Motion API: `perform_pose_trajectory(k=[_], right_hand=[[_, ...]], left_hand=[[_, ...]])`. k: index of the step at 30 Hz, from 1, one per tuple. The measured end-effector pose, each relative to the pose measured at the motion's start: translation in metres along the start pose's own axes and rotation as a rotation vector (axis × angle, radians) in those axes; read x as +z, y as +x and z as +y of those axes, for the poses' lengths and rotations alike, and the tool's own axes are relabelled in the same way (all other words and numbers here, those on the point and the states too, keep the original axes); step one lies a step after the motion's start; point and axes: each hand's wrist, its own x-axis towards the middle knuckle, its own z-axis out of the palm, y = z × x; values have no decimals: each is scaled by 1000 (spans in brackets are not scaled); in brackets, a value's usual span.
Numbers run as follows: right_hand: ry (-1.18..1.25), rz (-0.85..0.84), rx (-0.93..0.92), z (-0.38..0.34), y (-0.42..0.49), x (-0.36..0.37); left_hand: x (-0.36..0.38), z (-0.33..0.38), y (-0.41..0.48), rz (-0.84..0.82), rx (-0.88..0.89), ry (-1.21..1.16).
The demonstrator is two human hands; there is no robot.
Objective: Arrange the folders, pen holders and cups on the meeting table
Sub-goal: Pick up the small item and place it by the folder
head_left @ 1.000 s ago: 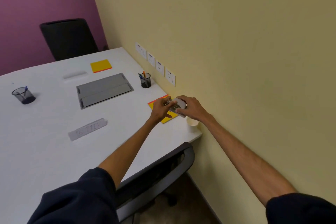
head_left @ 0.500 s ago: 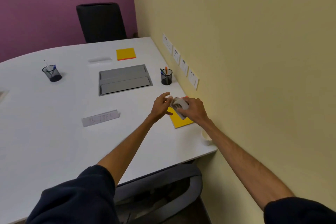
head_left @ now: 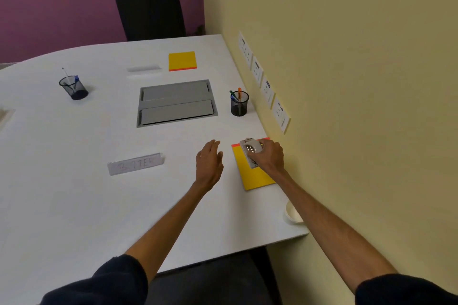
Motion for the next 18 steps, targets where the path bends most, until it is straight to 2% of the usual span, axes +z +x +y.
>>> perform_pose_trajectory(k=[2, 13, 18], right_hand=[[-11, -27, 15, 4, 23, 9], [-72, -123, 24, 30, 168, 79], [-98, -126, 101, 42, 219, 105]], left_hand=[[14, -7, 11, -15, -37, 78], [91, -71, 69, -109, -285, 168], [106, -97, 94, -151, -310, 261]])
